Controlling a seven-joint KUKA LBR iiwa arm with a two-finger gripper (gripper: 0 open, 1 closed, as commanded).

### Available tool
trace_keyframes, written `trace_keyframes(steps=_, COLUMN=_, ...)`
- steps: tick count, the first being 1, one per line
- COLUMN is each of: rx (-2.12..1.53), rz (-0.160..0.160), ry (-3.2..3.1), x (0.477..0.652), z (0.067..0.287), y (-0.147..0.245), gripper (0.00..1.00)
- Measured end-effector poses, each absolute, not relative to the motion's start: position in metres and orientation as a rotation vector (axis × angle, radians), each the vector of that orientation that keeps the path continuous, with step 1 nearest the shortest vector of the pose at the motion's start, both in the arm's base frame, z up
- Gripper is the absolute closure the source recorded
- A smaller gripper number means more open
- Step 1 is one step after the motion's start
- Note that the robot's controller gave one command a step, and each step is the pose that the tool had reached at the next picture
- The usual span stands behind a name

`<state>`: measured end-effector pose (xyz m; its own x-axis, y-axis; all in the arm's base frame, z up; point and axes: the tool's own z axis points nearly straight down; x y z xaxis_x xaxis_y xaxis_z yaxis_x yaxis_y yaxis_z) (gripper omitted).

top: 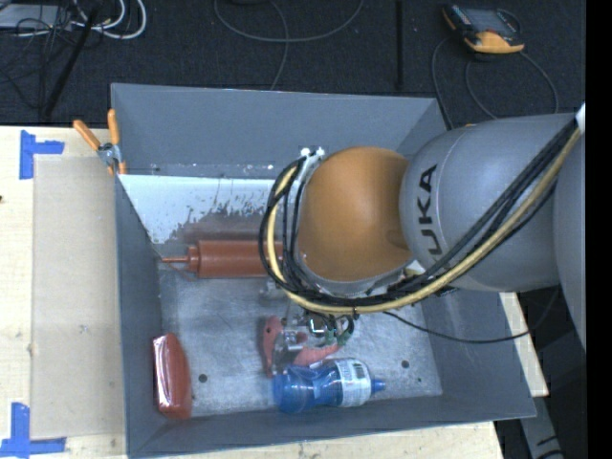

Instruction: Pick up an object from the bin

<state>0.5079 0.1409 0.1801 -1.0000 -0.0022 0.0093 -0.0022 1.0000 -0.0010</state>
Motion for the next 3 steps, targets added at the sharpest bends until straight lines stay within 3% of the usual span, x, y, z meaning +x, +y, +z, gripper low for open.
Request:
trace_keyframes(steps=1, rx=-0.002, rz=0.0, ry=-3.14, x=0.51, z=0.184, y=0.14, gripper=0.0)
trace_keyframes(steps=2, rx=-0.115, rz=-0.004, ry=-3.146, x=0.531, z=0.12, y=0.106, gripper=0.0)
trace_keyframes(steps=3, rx=-0.216, rz=-0.006, ry=-3.149, x=0.535, z=0.072, y=0.098, gripper=0.0)
